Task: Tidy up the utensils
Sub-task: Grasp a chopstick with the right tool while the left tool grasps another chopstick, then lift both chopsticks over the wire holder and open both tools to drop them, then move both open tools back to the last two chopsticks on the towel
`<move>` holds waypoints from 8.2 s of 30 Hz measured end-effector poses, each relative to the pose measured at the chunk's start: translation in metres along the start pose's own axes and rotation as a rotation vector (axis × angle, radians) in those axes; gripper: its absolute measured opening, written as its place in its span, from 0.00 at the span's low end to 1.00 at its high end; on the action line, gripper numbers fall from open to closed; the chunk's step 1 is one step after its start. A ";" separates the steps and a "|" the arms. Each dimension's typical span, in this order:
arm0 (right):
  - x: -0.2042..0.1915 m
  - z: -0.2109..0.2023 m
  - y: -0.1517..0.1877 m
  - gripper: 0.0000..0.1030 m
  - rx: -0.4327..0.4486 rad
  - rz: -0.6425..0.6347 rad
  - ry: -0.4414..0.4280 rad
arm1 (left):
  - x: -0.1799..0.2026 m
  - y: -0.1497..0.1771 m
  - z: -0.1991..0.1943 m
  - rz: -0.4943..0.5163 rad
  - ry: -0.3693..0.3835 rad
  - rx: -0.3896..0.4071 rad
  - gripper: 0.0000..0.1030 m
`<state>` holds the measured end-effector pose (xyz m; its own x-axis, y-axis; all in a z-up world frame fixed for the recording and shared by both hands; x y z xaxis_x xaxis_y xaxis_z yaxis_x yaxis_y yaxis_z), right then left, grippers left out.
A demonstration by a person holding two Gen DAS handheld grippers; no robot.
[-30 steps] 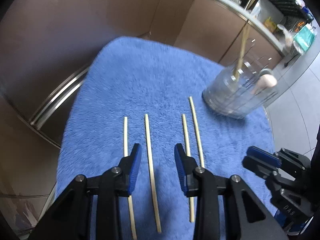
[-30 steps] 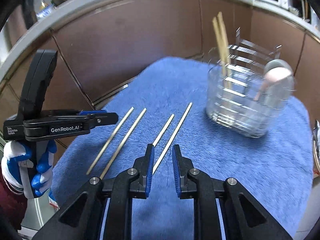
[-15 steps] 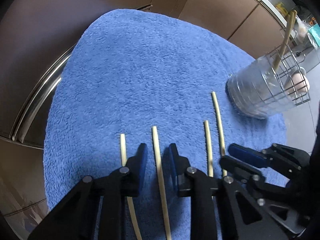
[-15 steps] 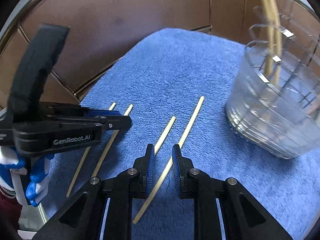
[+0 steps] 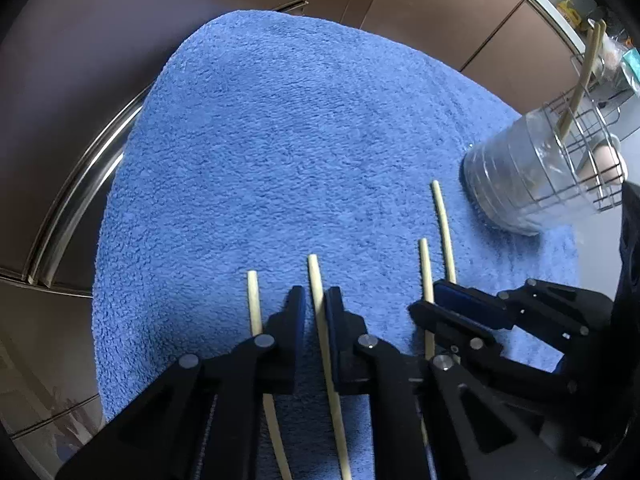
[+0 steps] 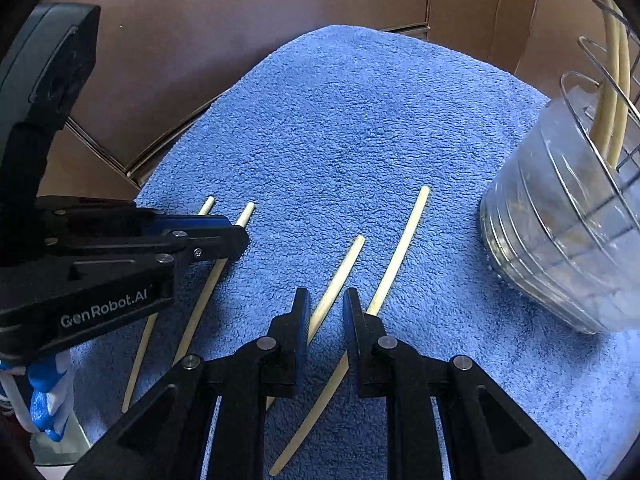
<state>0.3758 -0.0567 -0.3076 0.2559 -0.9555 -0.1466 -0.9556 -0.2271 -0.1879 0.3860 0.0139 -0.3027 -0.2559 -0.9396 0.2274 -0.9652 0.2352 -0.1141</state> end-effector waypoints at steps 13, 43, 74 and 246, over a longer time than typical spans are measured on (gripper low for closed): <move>-0.005 0.003 0.005 0.10 0.039 0.074 0.012 | 0.006 0.003 0.001 -0.024 -0.043 0.009 0.06; -0.005 -0.142 0.125 0.06 0.350 0.091 -0.132 | 0.046 0.083 -0.106 -0.033 -0.014 0.261 0.05; 0.020 -0.239 0.184 0.06 0.664 0.120 -0.103 | 0.118 0.126 -0.208 0.040 0.061 0.576 0.05; 0.011 -0.203 0.208 0.22 0.673 0.135 0.021 | 0.088 0.197 -0.187 -0.037 -0.249 0.745 0.34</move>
<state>0.1501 -0.1527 -0.1514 0.1311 -0.9723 -0.1936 -0.6783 0.0544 -0.7327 0.1639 0.0240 -0.1247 -0.1193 -0.9924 0.0303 -0.6600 0.0565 -0.7491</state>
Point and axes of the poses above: each gripper's, at about its wrist camera, not at the fingertips, and z roughly the way its jaws point, x to its right, y to its underside, the point moved 5 cm from there along z, roughly the way its jaws point, and after that the axes turned 9 degrees about -x, right-handed, at the moved point
